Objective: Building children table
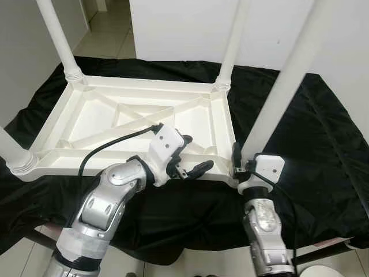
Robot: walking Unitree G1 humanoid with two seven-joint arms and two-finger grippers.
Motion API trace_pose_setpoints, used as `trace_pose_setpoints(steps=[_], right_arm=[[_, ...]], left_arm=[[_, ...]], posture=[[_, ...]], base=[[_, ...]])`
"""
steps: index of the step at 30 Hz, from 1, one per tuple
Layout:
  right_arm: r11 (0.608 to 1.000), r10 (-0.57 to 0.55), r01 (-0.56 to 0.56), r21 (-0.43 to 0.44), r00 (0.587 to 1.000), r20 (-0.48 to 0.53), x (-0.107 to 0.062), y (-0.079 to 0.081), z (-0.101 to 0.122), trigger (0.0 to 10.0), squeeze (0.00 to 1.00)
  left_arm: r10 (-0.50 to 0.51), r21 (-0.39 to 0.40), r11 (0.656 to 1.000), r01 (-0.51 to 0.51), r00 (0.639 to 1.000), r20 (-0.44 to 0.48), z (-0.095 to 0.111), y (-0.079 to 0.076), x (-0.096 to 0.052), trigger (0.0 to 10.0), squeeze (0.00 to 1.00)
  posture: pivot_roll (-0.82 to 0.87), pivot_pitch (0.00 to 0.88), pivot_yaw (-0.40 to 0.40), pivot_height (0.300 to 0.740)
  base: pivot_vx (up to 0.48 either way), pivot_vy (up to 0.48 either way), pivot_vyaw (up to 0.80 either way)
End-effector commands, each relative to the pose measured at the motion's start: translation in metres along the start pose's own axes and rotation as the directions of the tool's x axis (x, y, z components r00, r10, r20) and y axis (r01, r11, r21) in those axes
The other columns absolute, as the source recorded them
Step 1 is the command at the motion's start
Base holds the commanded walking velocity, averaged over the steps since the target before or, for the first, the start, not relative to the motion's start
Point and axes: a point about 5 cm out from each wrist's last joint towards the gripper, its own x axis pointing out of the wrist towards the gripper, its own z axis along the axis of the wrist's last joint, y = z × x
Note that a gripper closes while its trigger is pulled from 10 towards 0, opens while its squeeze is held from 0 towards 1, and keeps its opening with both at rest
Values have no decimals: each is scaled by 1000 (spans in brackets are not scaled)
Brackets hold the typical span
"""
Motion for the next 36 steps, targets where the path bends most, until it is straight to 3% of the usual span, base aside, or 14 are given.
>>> trace_pose_setpoints(steps=[1, 12, 16, 20, 28, 36], right_arm=[[995, -101, 98, -28, 985, -142, -13, -11, -26, 10000, 0], [997, -49, 54, 59, 995, -84, -19, -9, -17, 10000, 0], [998, -20, 24, 54, 997, -70, -24, -9, -17, 10000, 0], [999, 34, -35, -12, 998, -60, -37, -17, -24, 10000, 0], [999, 48, -50, -21, 995, -88, -32, -16, -25, 10000, 0], [985, 174, -172, 29, 983, -55, -29, -2, -16, 10000, 0]], left_arm=[[20, 4, 1000, -20, 1000, 4, 1, -2, 0, 10000, 0], [25, 8, 1000, -25, 1000, 1, 0, -2, -1, 10000, 0], [24, 8, 1000, -24, 1000, 2, 0, -2, -1, 10000, 0], [18, 12, 1000, -18, 1000, 2, 0, -2, 0, 10000, 0], [8, 13, 1000, -8, 1000, 3, 0, -3, 1, 10000, 0], [3, 8, 1000, -3, 1000, 9, 1, -4, 2, 10000, 0]], posture=[[-1, 91, -16, 740], [4, 79, -20, 740], [3, 73, -17, 740], [-3, 71, -12, 740], [-6, 68, -7, 740], [-11, 63, -13, 740]], base=[[0, 0, 0], [0, 0, 0], [0, 0, 0], [0, 0, 0], [0, 0, 0], [0, 0, 0]])
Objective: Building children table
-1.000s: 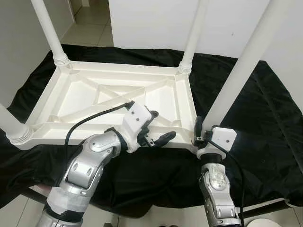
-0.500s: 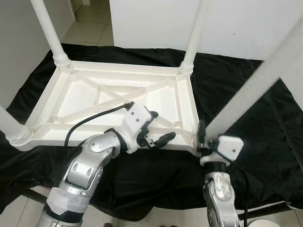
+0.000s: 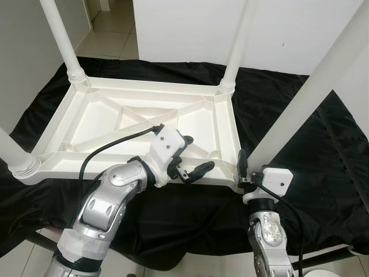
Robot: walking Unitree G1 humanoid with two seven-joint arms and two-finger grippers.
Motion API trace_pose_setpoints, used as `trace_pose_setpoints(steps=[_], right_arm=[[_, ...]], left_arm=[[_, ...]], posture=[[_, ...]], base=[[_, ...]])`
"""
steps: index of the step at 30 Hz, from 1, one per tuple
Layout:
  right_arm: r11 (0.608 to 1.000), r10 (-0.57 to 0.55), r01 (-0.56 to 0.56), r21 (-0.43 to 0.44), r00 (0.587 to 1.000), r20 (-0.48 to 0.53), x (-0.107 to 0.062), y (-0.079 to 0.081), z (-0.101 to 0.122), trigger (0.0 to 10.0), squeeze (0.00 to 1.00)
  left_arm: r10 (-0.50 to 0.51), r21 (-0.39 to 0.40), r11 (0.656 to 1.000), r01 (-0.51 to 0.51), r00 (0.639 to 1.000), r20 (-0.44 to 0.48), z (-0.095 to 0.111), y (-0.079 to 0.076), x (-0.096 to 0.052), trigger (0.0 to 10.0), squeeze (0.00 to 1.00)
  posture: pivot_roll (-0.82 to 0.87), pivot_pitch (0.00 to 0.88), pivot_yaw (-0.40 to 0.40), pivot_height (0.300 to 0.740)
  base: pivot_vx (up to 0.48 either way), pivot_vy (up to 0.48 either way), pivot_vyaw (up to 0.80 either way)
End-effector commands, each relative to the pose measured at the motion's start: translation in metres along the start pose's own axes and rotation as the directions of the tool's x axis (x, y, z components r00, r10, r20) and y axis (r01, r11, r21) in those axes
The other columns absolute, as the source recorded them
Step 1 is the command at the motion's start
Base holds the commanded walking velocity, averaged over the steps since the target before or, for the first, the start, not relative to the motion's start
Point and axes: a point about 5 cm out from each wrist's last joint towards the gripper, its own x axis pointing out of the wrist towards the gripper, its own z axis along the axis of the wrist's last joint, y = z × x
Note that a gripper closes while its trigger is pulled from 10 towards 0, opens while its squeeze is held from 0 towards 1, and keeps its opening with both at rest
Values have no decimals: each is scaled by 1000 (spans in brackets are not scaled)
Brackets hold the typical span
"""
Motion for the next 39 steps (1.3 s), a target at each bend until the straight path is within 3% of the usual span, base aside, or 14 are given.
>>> trace_pose_setpoints(steps=[1, 3, 5, 6, 7, 9, 11, 21, 27, 33, 39], right_arm=[[999, 46, -44, 24, 994, -99, -11, 5, -16, 10000, 0], [1000, -7, 8, 9, 990, -138, -7, -5, -19, 10000, 0], [1000, -7, 8, 9, 990, -138, -7, -5, -19, 10000, 0], [995, -93, 89, -34, 982, -164, -4, -12, -21, 10000, 0], [995, -93, 89, -34, 982, -164, -4, -12, -21, 10000, 0], [976, -210, 195, -97, 960, -184, -2, -18, -24, 10000, 0], [969, -240, 224, -105, 953, -182, -2, -17, -24, 10000, 0], [974, -219, 207, -91, 962, -160, -3, -10, -22, 10000, 0], [977, -195, 186, -107, 978, -79, 2, -10, -5, 10000, 0], [971, -189, 198, -132, 979, 80, 11, -10, 32, 10000, 0], [974, -181, 191, -122, 980, 85, 12, -7, 33, 10000, 0]], left_arm=[[6, 8, 1000, -6, 1000, 8, 1, -3, 2, 10000, 0], [3, 5, 1000, -3, 1000, 12, 1, -4, 3, 10000, 0], [3, 5, 1000, -3, 1000, 12, 1, -4, 3, 10000, 0], [3, 4, 1000, -3, 1000, 13, 1, -4, 3, 10000, 0], [3, 4, 1000, -3, 1000, 13, 1, -4, 3, 10000, 0], [4, 3, 1000, -4, 1000, 16, 1, -4, 3, 10000, 0], [5, 3, 1000, -5, 1000, 18, 2, -4, 4, 10000, 0], [6, -1, 1000, -6, 1000, 20, 1, -4, 4, 10000, 0], [2, -1, 1000, -2, 1000, 20, 1, -5, 5, 10000, 0], [-2, -2, 1000, 2, 1000, 19, 1, -5, 5, 10000, 0], [-2, 0, 1000, 2, 1000, 20, 1, -6, 5, 10000, 0]], posture=[[-11, 63, -13, 740], [-14, 60, -16, 740], [-14, 60, -16, 740], [-17, 58, -17, 740], [-17, 58, -17, 740], [-16, 58, -22, 740], [-16, 56, -22, 740], [-21, 56, -24, 740], [-25, 57, -22, 740], [-27, 58, -22, 740], [-25, 57, -21, 740]], base=[[0, 0, 0], [0, 0, 0], [0, 0, 0], [0, 0, 0], [0, 0, 0], [0, 0, 0], [0, 0, 0], [0, 0, 0], [0, 0, 0], [0, 0, 0], [0, 0, 0]])
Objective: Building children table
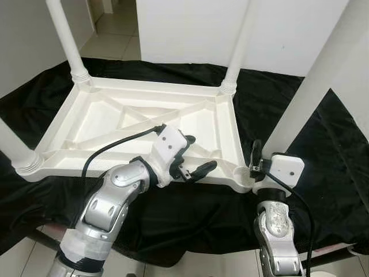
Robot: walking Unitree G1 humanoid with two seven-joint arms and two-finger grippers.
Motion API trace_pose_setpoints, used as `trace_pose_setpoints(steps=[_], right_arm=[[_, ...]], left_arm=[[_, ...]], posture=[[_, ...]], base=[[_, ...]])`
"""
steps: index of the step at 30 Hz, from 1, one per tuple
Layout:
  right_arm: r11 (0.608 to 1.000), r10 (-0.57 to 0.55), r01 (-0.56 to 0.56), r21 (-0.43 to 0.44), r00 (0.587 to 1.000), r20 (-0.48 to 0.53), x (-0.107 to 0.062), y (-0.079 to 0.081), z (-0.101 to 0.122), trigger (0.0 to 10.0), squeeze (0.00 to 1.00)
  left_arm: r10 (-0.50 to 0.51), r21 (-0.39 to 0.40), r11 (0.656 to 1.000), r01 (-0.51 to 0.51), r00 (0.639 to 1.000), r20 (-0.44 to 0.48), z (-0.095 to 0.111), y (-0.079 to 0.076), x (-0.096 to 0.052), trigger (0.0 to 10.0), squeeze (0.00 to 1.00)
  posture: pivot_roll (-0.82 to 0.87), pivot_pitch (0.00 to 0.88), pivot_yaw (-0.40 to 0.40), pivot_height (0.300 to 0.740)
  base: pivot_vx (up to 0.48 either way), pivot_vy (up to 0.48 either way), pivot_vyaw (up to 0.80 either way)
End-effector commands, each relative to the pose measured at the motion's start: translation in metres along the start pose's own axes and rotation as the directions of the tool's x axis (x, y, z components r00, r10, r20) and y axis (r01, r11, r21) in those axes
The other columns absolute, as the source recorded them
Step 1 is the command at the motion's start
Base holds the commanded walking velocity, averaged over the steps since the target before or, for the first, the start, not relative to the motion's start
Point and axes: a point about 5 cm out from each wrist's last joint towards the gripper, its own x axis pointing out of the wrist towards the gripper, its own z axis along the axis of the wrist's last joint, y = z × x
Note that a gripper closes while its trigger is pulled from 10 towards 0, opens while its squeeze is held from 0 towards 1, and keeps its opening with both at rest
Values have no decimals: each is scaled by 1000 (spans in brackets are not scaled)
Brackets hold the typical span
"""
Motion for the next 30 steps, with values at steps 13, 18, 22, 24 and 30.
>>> trace_pose_setpoints(steps=[13, 18, 22, 24, 30], right_arm=[[994, 112, -112, 1, 994, -21, 16, -7, 5, 10000, 0], [982, 185, -186, -26, 982, -36, 27, -10, 5, 10000, 0], [953, 299, -301, -30, 953, -57, 33, -1, 5, 10000, 0], [896, 437, -442, -46, 895, -89, 36, 14, 5, 10000, 0], [813, 572, -582, -31, 807, -150, 34, 23, 3, 10000, 0]], left_arm=[[-35, -100, 994, 42, 997, 66, 11, 3, 0, 10000, 1000], [-51, -134, 988, 70, 988, 145, 33, 7, 7, 10000, 0], [-98, -170, 976, 135, 973, 210, 47, 6, 12, 10000, 0], [-180, -158, 961, 225, 949, 258, 56, -2, 17, 10000, 0], [-254, -106, 952, 288, 932, 257, 58, -12, 19, 10000, 0]], posture=[[-21, 60, -15, 740], [-20, 64, -16, 740], [-25, 67, -10, 740], [-32, 68, -4, 740], [-37, 70, 0, 740]], base=[[0, 0, 0], [0, 0, 0], [0, 0, 0], [0, 0, 0], [0, 0, 0]])
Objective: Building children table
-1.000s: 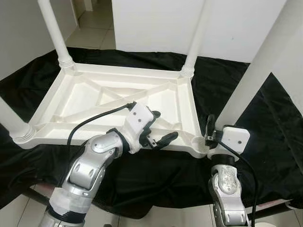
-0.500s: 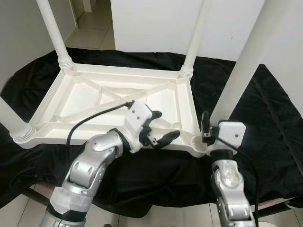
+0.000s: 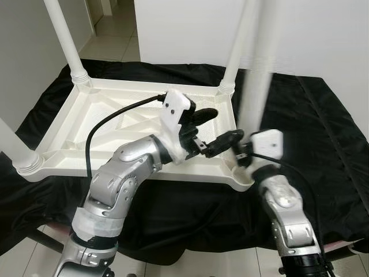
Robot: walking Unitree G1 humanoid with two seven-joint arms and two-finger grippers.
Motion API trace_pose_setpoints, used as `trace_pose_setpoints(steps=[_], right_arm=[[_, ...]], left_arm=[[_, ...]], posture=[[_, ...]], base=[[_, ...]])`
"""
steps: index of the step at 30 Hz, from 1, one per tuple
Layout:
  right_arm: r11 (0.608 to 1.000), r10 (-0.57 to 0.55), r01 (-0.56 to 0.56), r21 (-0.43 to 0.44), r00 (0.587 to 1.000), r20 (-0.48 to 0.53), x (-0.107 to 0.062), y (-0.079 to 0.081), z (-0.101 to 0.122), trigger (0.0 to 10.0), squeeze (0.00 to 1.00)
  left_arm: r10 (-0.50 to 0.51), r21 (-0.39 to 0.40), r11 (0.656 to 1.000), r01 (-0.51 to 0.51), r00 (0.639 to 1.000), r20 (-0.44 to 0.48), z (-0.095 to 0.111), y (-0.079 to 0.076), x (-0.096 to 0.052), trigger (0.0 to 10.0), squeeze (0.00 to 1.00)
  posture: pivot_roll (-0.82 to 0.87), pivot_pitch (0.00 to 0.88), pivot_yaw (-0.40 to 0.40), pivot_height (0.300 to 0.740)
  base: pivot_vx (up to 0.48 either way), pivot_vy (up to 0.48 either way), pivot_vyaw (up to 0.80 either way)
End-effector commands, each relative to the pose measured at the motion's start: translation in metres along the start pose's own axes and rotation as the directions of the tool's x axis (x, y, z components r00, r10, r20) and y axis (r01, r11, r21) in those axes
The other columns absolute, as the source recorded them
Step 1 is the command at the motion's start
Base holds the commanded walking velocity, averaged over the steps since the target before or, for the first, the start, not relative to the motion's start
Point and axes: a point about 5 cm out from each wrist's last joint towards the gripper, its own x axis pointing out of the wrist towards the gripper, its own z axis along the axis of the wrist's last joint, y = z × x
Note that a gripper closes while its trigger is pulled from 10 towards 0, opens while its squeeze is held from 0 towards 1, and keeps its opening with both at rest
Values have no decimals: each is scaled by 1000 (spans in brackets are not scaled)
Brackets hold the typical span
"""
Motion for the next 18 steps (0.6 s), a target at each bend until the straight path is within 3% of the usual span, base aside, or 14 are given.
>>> trace_pose_setpoints(steps=[1, 9, 18], right_arm=[[999, 34, -34, 11, 999, -8, 1, 0, 1, 10000, 0], [969, 247, -247, 15, 967, -60, -2, 5, 3, 10000, 0], [949, 315, -316, 7, 946, -74, -6, 2, 4, 10000, 0]], left_arm=[[-117, 27, 993, 117, 993, 4, 3, -9, 0, 10000, 0], [-109, 62, 992, 108, 994, 9, 10, -6, 7, 10000, 0], [-66, 89, 994, 68, 998, -20, 7, 2, 5, 10000, 0]], posture=[[-37, 70, 0, 740], [-26, 71, -8, 740], [-25, 75, -5, 740]], base=[[0, 0, 0], [0, 0, 0], [0, 0, 0]])
